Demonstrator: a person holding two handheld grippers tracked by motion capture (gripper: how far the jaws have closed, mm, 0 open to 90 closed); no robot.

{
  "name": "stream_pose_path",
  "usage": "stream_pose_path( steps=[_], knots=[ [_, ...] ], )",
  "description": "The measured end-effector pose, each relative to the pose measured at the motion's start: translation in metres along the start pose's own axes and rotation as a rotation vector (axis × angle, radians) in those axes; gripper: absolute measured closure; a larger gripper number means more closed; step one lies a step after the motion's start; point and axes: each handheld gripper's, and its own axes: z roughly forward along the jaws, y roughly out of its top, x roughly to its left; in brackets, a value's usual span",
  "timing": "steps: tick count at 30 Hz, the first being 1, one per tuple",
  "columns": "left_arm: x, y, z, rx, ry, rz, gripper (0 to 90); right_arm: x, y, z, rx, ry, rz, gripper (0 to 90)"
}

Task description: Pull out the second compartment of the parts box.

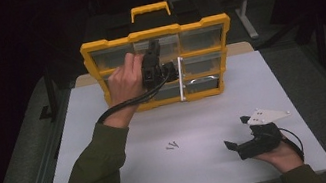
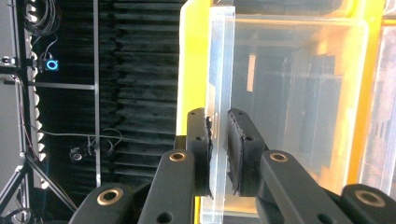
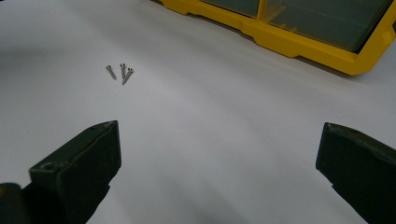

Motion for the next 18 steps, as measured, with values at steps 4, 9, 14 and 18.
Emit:
stream_pose_path(
  steps=[4, 9, 14, 18],
  knots=[
    [0.000, -0.001, -0.004, -0.008, -0.001, 0.001, 80.1, 0.000, 0.000, 0.000, 0.001, 0.000, 0.002, 0.0],
    [0.000, -0.001, -0.008, -0.016, 0.002, -0.001, 80.1, 0.001, 0.000, 0.001, 0.002, -0.001, 0.006, 0.0],
    [0.000, 0.000, -0.013, -0.017, 0.006, 0.000, 80.2, 0.001, 0.000, 0.001, 0.003, 0.000, 0.001, 0.0],
    [0.001, 0.000, -0.016, -0.021, 0.007, 0.004, 80.2, 0.001, 0.000, 0.001, 0.004, -0.001, 0.006, 0.0]
  ],
)
